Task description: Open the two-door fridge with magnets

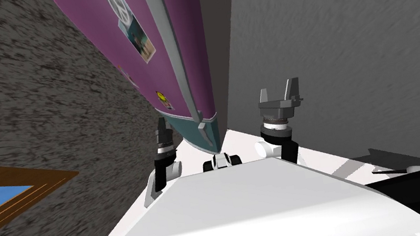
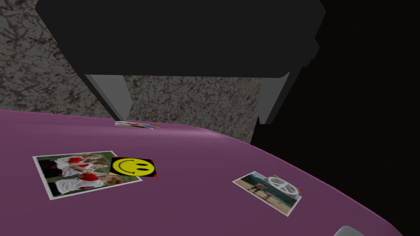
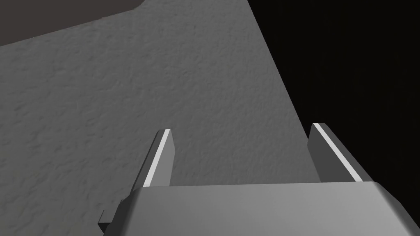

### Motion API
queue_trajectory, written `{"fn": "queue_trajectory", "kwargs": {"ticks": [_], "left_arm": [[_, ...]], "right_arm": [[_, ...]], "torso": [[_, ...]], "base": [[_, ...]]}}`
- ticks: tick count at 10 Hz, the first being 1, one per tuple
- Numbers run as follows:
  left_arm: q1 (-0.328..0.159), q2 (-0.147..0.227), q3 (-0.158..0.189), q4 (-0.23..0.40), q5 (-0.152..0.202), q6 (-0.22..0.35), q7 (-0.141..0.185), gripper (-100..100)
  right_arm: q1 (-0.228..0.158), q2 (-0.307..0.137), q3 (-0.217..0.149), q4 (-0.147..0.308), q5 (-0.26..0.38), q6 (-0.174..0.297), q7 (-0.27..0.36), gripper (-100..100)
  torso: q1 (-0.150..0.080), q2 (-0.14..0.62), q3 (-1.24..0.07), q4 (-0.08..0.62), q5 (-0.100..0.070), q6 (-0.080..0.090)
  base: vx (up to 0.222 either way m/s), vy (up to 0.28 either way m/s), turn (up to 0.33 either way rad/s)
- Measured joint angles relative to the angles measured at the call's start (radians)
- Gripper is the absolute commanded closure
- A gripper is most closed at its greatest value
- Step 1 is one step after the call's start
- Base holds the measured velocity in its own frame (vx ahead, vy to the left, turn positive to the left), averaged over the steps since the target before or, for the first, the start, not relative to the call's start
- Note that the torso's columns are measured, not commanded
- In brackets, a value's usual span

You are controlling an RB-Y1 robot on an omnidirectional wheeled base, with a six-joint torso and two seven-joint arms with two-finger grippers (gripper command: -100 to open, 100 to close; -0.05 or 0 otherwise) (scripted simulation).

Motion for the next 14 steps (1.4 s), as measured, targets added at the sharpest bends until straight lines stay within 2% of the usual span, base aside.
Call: {"fn": "queue_trajectory", "kwargs": {"ticks": [6, 8, 11, 14], "left_arm": [[-0.003, -0.019, 0.004, 0.092, -0.048, 0.021, -0.04, -100], [-0.006, -0.003, 0.012, 0.128, -0.061, 0.024, -0.049, -100], [-0.017, 0.01, 0.006, 0.191, -0.094, 0.032, -0.079, -100], [-0.025, 0.046, 0.012, 0.234, -0.118, 0.058, -0.096, -100]], "right_arm": [[0.0, 0.0, 0.0, 0.0, 0.0, 0.0, 0.0, 0], [0.0, 0.0, 0.0, 0.0, 0.0, 0.0, 0.0, 0], [0.0, 0.0, 0.0, 0.0, 0.0, 0.0, 0.0, 0], [0.0, 0.0, 0.0, 0.0, 0.0, 0.0, 0.0, 0]], "torso": [[0.0, 0.0, 0.0, 0.0, 0.0, 0.0], [0.002, 0.001, 0.0, 0.0, 0.001, 0.0], [0.0, -0.001, 0.0, 0.0, 0.0, 0.0], [0.004, 0.001, 0.001, 0.0, 0.001, 0.0]], "base": [[-0.011, -0.114, -0.015], [-0.012, -0.115, -0.018], [0.006, -0.152, -0.017], [0.001, -0.104, -0.01]]}}
